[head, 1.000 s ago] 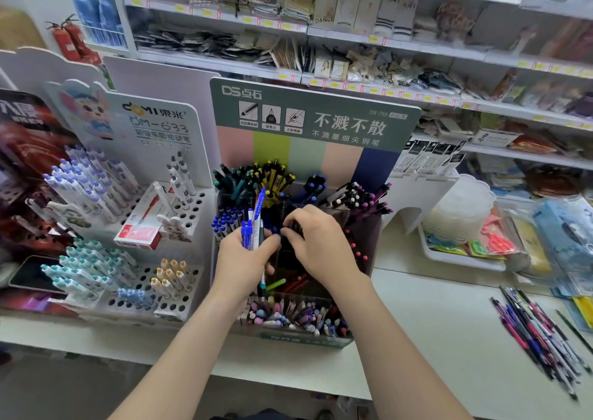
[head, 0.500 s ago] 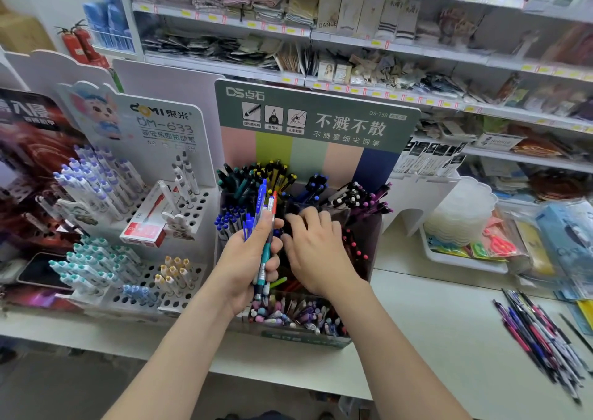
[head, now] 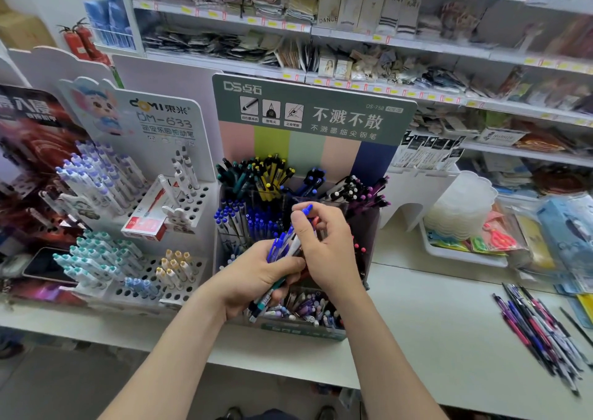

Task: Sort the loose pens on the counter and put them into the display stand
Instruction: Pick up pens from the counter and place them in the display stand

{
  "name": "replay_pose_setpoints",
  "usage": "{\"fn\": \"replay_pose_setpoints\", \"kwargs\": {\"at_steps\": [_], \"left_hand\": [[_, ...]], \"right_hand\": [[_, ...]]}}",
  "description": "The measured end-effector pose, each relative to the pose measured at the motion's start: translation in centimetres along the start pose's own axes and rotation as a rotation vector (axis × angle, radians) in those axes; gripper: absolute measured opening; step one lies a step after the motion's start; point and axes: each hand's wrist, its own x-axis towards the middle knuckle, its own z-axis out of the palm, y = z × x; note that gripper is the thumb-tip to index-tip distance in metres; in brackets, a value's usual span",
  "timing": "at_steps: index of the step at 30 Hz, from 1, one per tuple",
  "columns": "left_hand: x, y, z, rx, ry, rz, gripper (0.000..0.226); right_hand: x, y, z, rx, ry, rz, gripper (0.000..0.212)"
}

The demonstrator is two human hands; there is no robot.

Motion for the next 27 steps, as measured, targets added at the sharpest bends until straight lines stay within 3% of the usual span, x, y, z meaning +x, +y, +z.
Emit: {"fn": "replay_pose_setpoints", "kwargs": {"at_steps": [4, 8, 9, 13, 15, 21, 27], "left_hand": [[-0.2, -0.1, 0.6, 0.029, -0.075, -0.021, 0.033], [-0.5, 0.4, 0.7, 0.105, -0.135, -0.055, 0.007], [-0.5, 0.5, 0.8, 0.138, -0.151, -0.072, 0.009], [0.0, 0.5, 1.1, 0.324, -0.113, -0.073, 0.047], [0.3, 0.5, 1.2, 0.455, -0.054, -0.026, 0.059], [0.8, 0.6, 1.7, 0.478, -0.009, 0.063, 0.064], [0.9, 0.3, 0.9, 0.569, 0.032, 0.1, 0.042]], "right_hand": [[-0.2, 0.2, -2.2, 0.172, -0.207, 0.146, 0.01], [-0.7, -0.1, -4.8, 0.238, -0.391, 0.126, 0.01], [-0.7, -0.2, -5.4, 0.211, -0.415, 0.117, 0.011], [-0.2, -0.9, -7.0, 0.049, -0.513, 0.048, 0.032], [0.0, -1.0, -7.4, -0.061, -0.559, 0.014, 0.028], [-0.3, -0.4, -7.2, -0.161, -0.539, -0.079, 0.025], [-0.4, 0.9, -7.1, -0.102, -0.5, -0.054, 0.024]]}}
